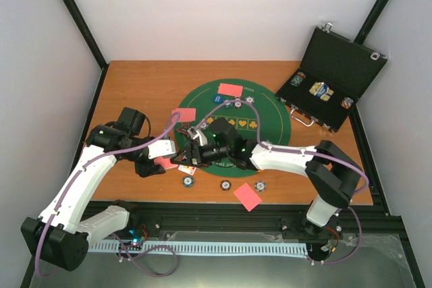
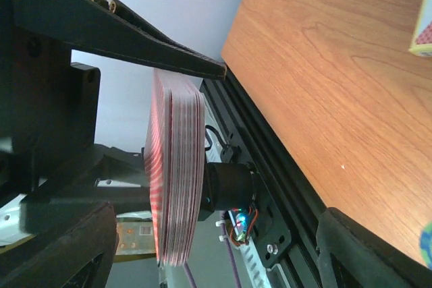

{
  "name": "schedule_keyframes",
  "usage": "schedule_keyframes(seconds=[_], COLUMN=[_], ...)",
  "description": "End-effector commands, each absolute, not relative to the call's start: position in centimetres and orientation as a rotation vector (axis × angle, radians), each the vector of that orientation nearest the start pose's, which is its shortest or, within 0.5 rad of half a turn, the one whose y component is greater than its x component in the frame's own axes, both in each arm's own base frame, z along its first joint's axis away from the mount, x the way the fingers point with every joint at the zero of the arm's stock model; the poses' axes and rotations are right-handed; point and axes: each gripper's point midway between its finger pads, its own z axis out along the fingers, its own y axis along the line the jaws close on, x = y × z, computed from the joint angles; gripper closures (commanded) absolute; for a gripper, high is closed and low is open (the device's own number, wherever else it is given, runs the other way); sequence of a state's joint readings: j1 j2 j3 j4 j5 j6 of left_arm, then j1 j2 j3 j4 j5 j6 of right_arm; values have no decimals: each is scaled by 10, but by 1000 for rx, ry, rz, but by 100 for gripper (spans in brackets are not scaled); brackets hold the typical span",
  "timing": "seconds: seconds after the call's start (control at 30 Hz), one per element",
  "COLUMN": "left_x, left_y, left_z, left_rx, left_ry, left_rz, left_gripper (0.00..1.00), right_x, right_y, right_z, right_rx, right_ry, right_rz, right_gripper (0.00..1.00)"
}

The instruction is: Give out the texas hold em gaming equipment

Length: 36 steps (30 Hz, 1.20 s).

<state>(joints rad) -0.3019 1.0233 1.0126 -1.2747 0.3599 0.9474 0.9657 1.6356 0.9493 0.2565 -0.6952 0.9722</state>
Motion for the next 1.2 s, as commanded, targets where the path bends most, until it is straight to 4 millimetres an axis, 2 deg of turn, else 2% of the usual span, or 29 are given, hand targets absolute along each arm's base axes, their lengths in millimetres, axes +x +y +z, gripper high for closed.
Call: schedule_keyframes(seconds=[0.0,0.2,0.47,0.67,0.8,0.97,1.17], left_x=[171,169,168,168,169,169,171], left_y=[-120,-119,-119,-118,-118,-119,-119], left_z=[181,179,183,186,187,185,185], left_rx=[1669,1678,1675,1679,1677,1677,1672], left_ry=[2110,2113,2105,2097,2093,2098,2097], left_rz=[-342,-340,-337,-324,-324,-333,-332], left_gripper=[48,48,48,48,48,48,48], right_x=[161,158,163,178,186,186,185], right_y=[459,477,489,470,449,441,439], right_z=[201,195,170,150,143,147,157], right_rx=[-614,-626,-600,-529,-470,-481,-485], right_ry=[2321,2330,2405,2477,2505,2516,2499], right_rz=[1863,1896,1875,1806,1764,1721,1718], right_gripper=[20,19,23,27,37,44,65])
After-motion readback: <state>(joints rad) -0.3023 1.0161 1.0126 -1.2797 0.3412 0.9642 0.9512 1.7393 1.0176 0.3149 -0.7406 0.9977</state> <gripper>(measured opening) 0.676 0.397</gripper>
